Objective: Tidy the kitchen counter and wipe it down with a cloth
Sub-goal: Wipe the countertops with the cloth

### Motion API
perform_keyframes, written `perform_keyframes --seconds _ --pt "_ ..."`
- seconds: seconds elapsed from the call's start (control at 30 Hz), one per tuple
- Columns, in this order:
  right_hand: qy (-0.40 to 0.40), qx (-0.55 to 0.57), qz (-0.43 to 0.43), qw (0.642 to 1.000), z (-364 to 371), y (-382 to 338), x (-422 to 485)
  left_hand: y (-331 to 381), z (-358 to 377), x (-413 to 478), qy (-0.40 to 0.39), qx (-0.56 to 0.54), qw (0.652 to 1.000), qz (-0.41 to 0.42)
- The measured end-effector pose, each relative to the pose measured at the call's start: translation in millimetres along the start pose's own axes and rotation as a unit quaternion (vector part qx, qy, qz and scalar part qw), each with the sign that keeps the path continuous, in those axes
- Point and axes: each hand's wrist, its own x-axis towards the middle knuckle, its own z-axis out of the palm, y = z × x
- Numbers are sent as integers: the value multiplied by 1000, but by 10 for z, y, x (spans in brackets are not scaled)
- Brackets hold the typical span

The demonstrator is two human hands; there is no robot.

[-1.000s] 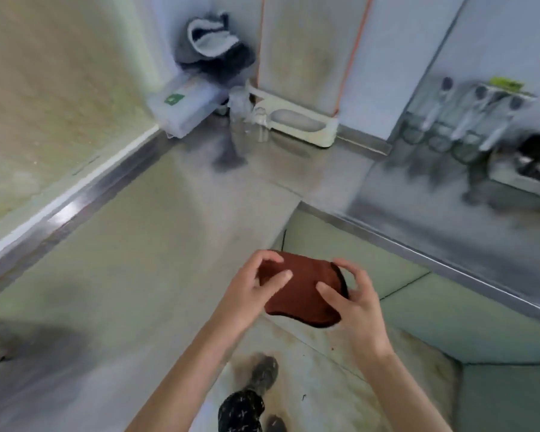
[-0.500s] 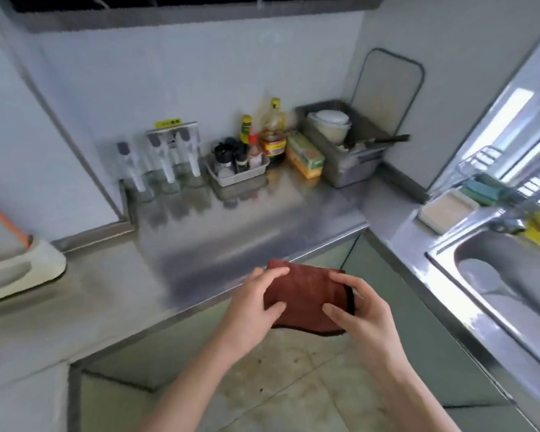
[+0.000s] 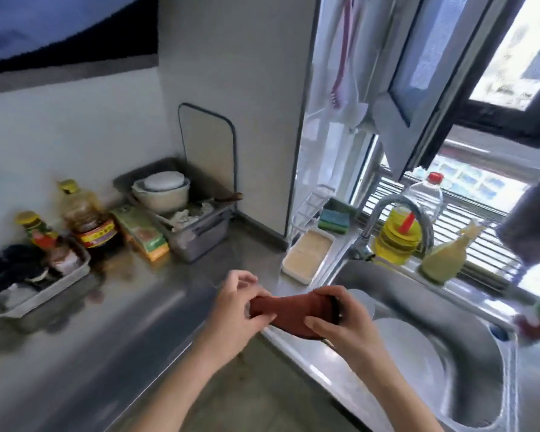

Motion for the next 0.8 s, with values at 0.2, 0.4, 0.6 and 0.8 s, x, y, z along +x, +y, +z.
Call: perform_keyframes --seconds 0.2,0.4,0.6,0.8 --pt "25 87 65 994 -126 17 870 -17 56 996 -33 -217 972 -82" --pt "104 216 78 968 -16 -122 1667 -172 198 2070 42 -288 949 -121" --pt "240 186 73 950 -32 26 2402 -439 547 2832 -1 -337 919 -207" --pt "315 178 123 924 110 335 2588 -621 809 2934 -11 -319 908 -272"
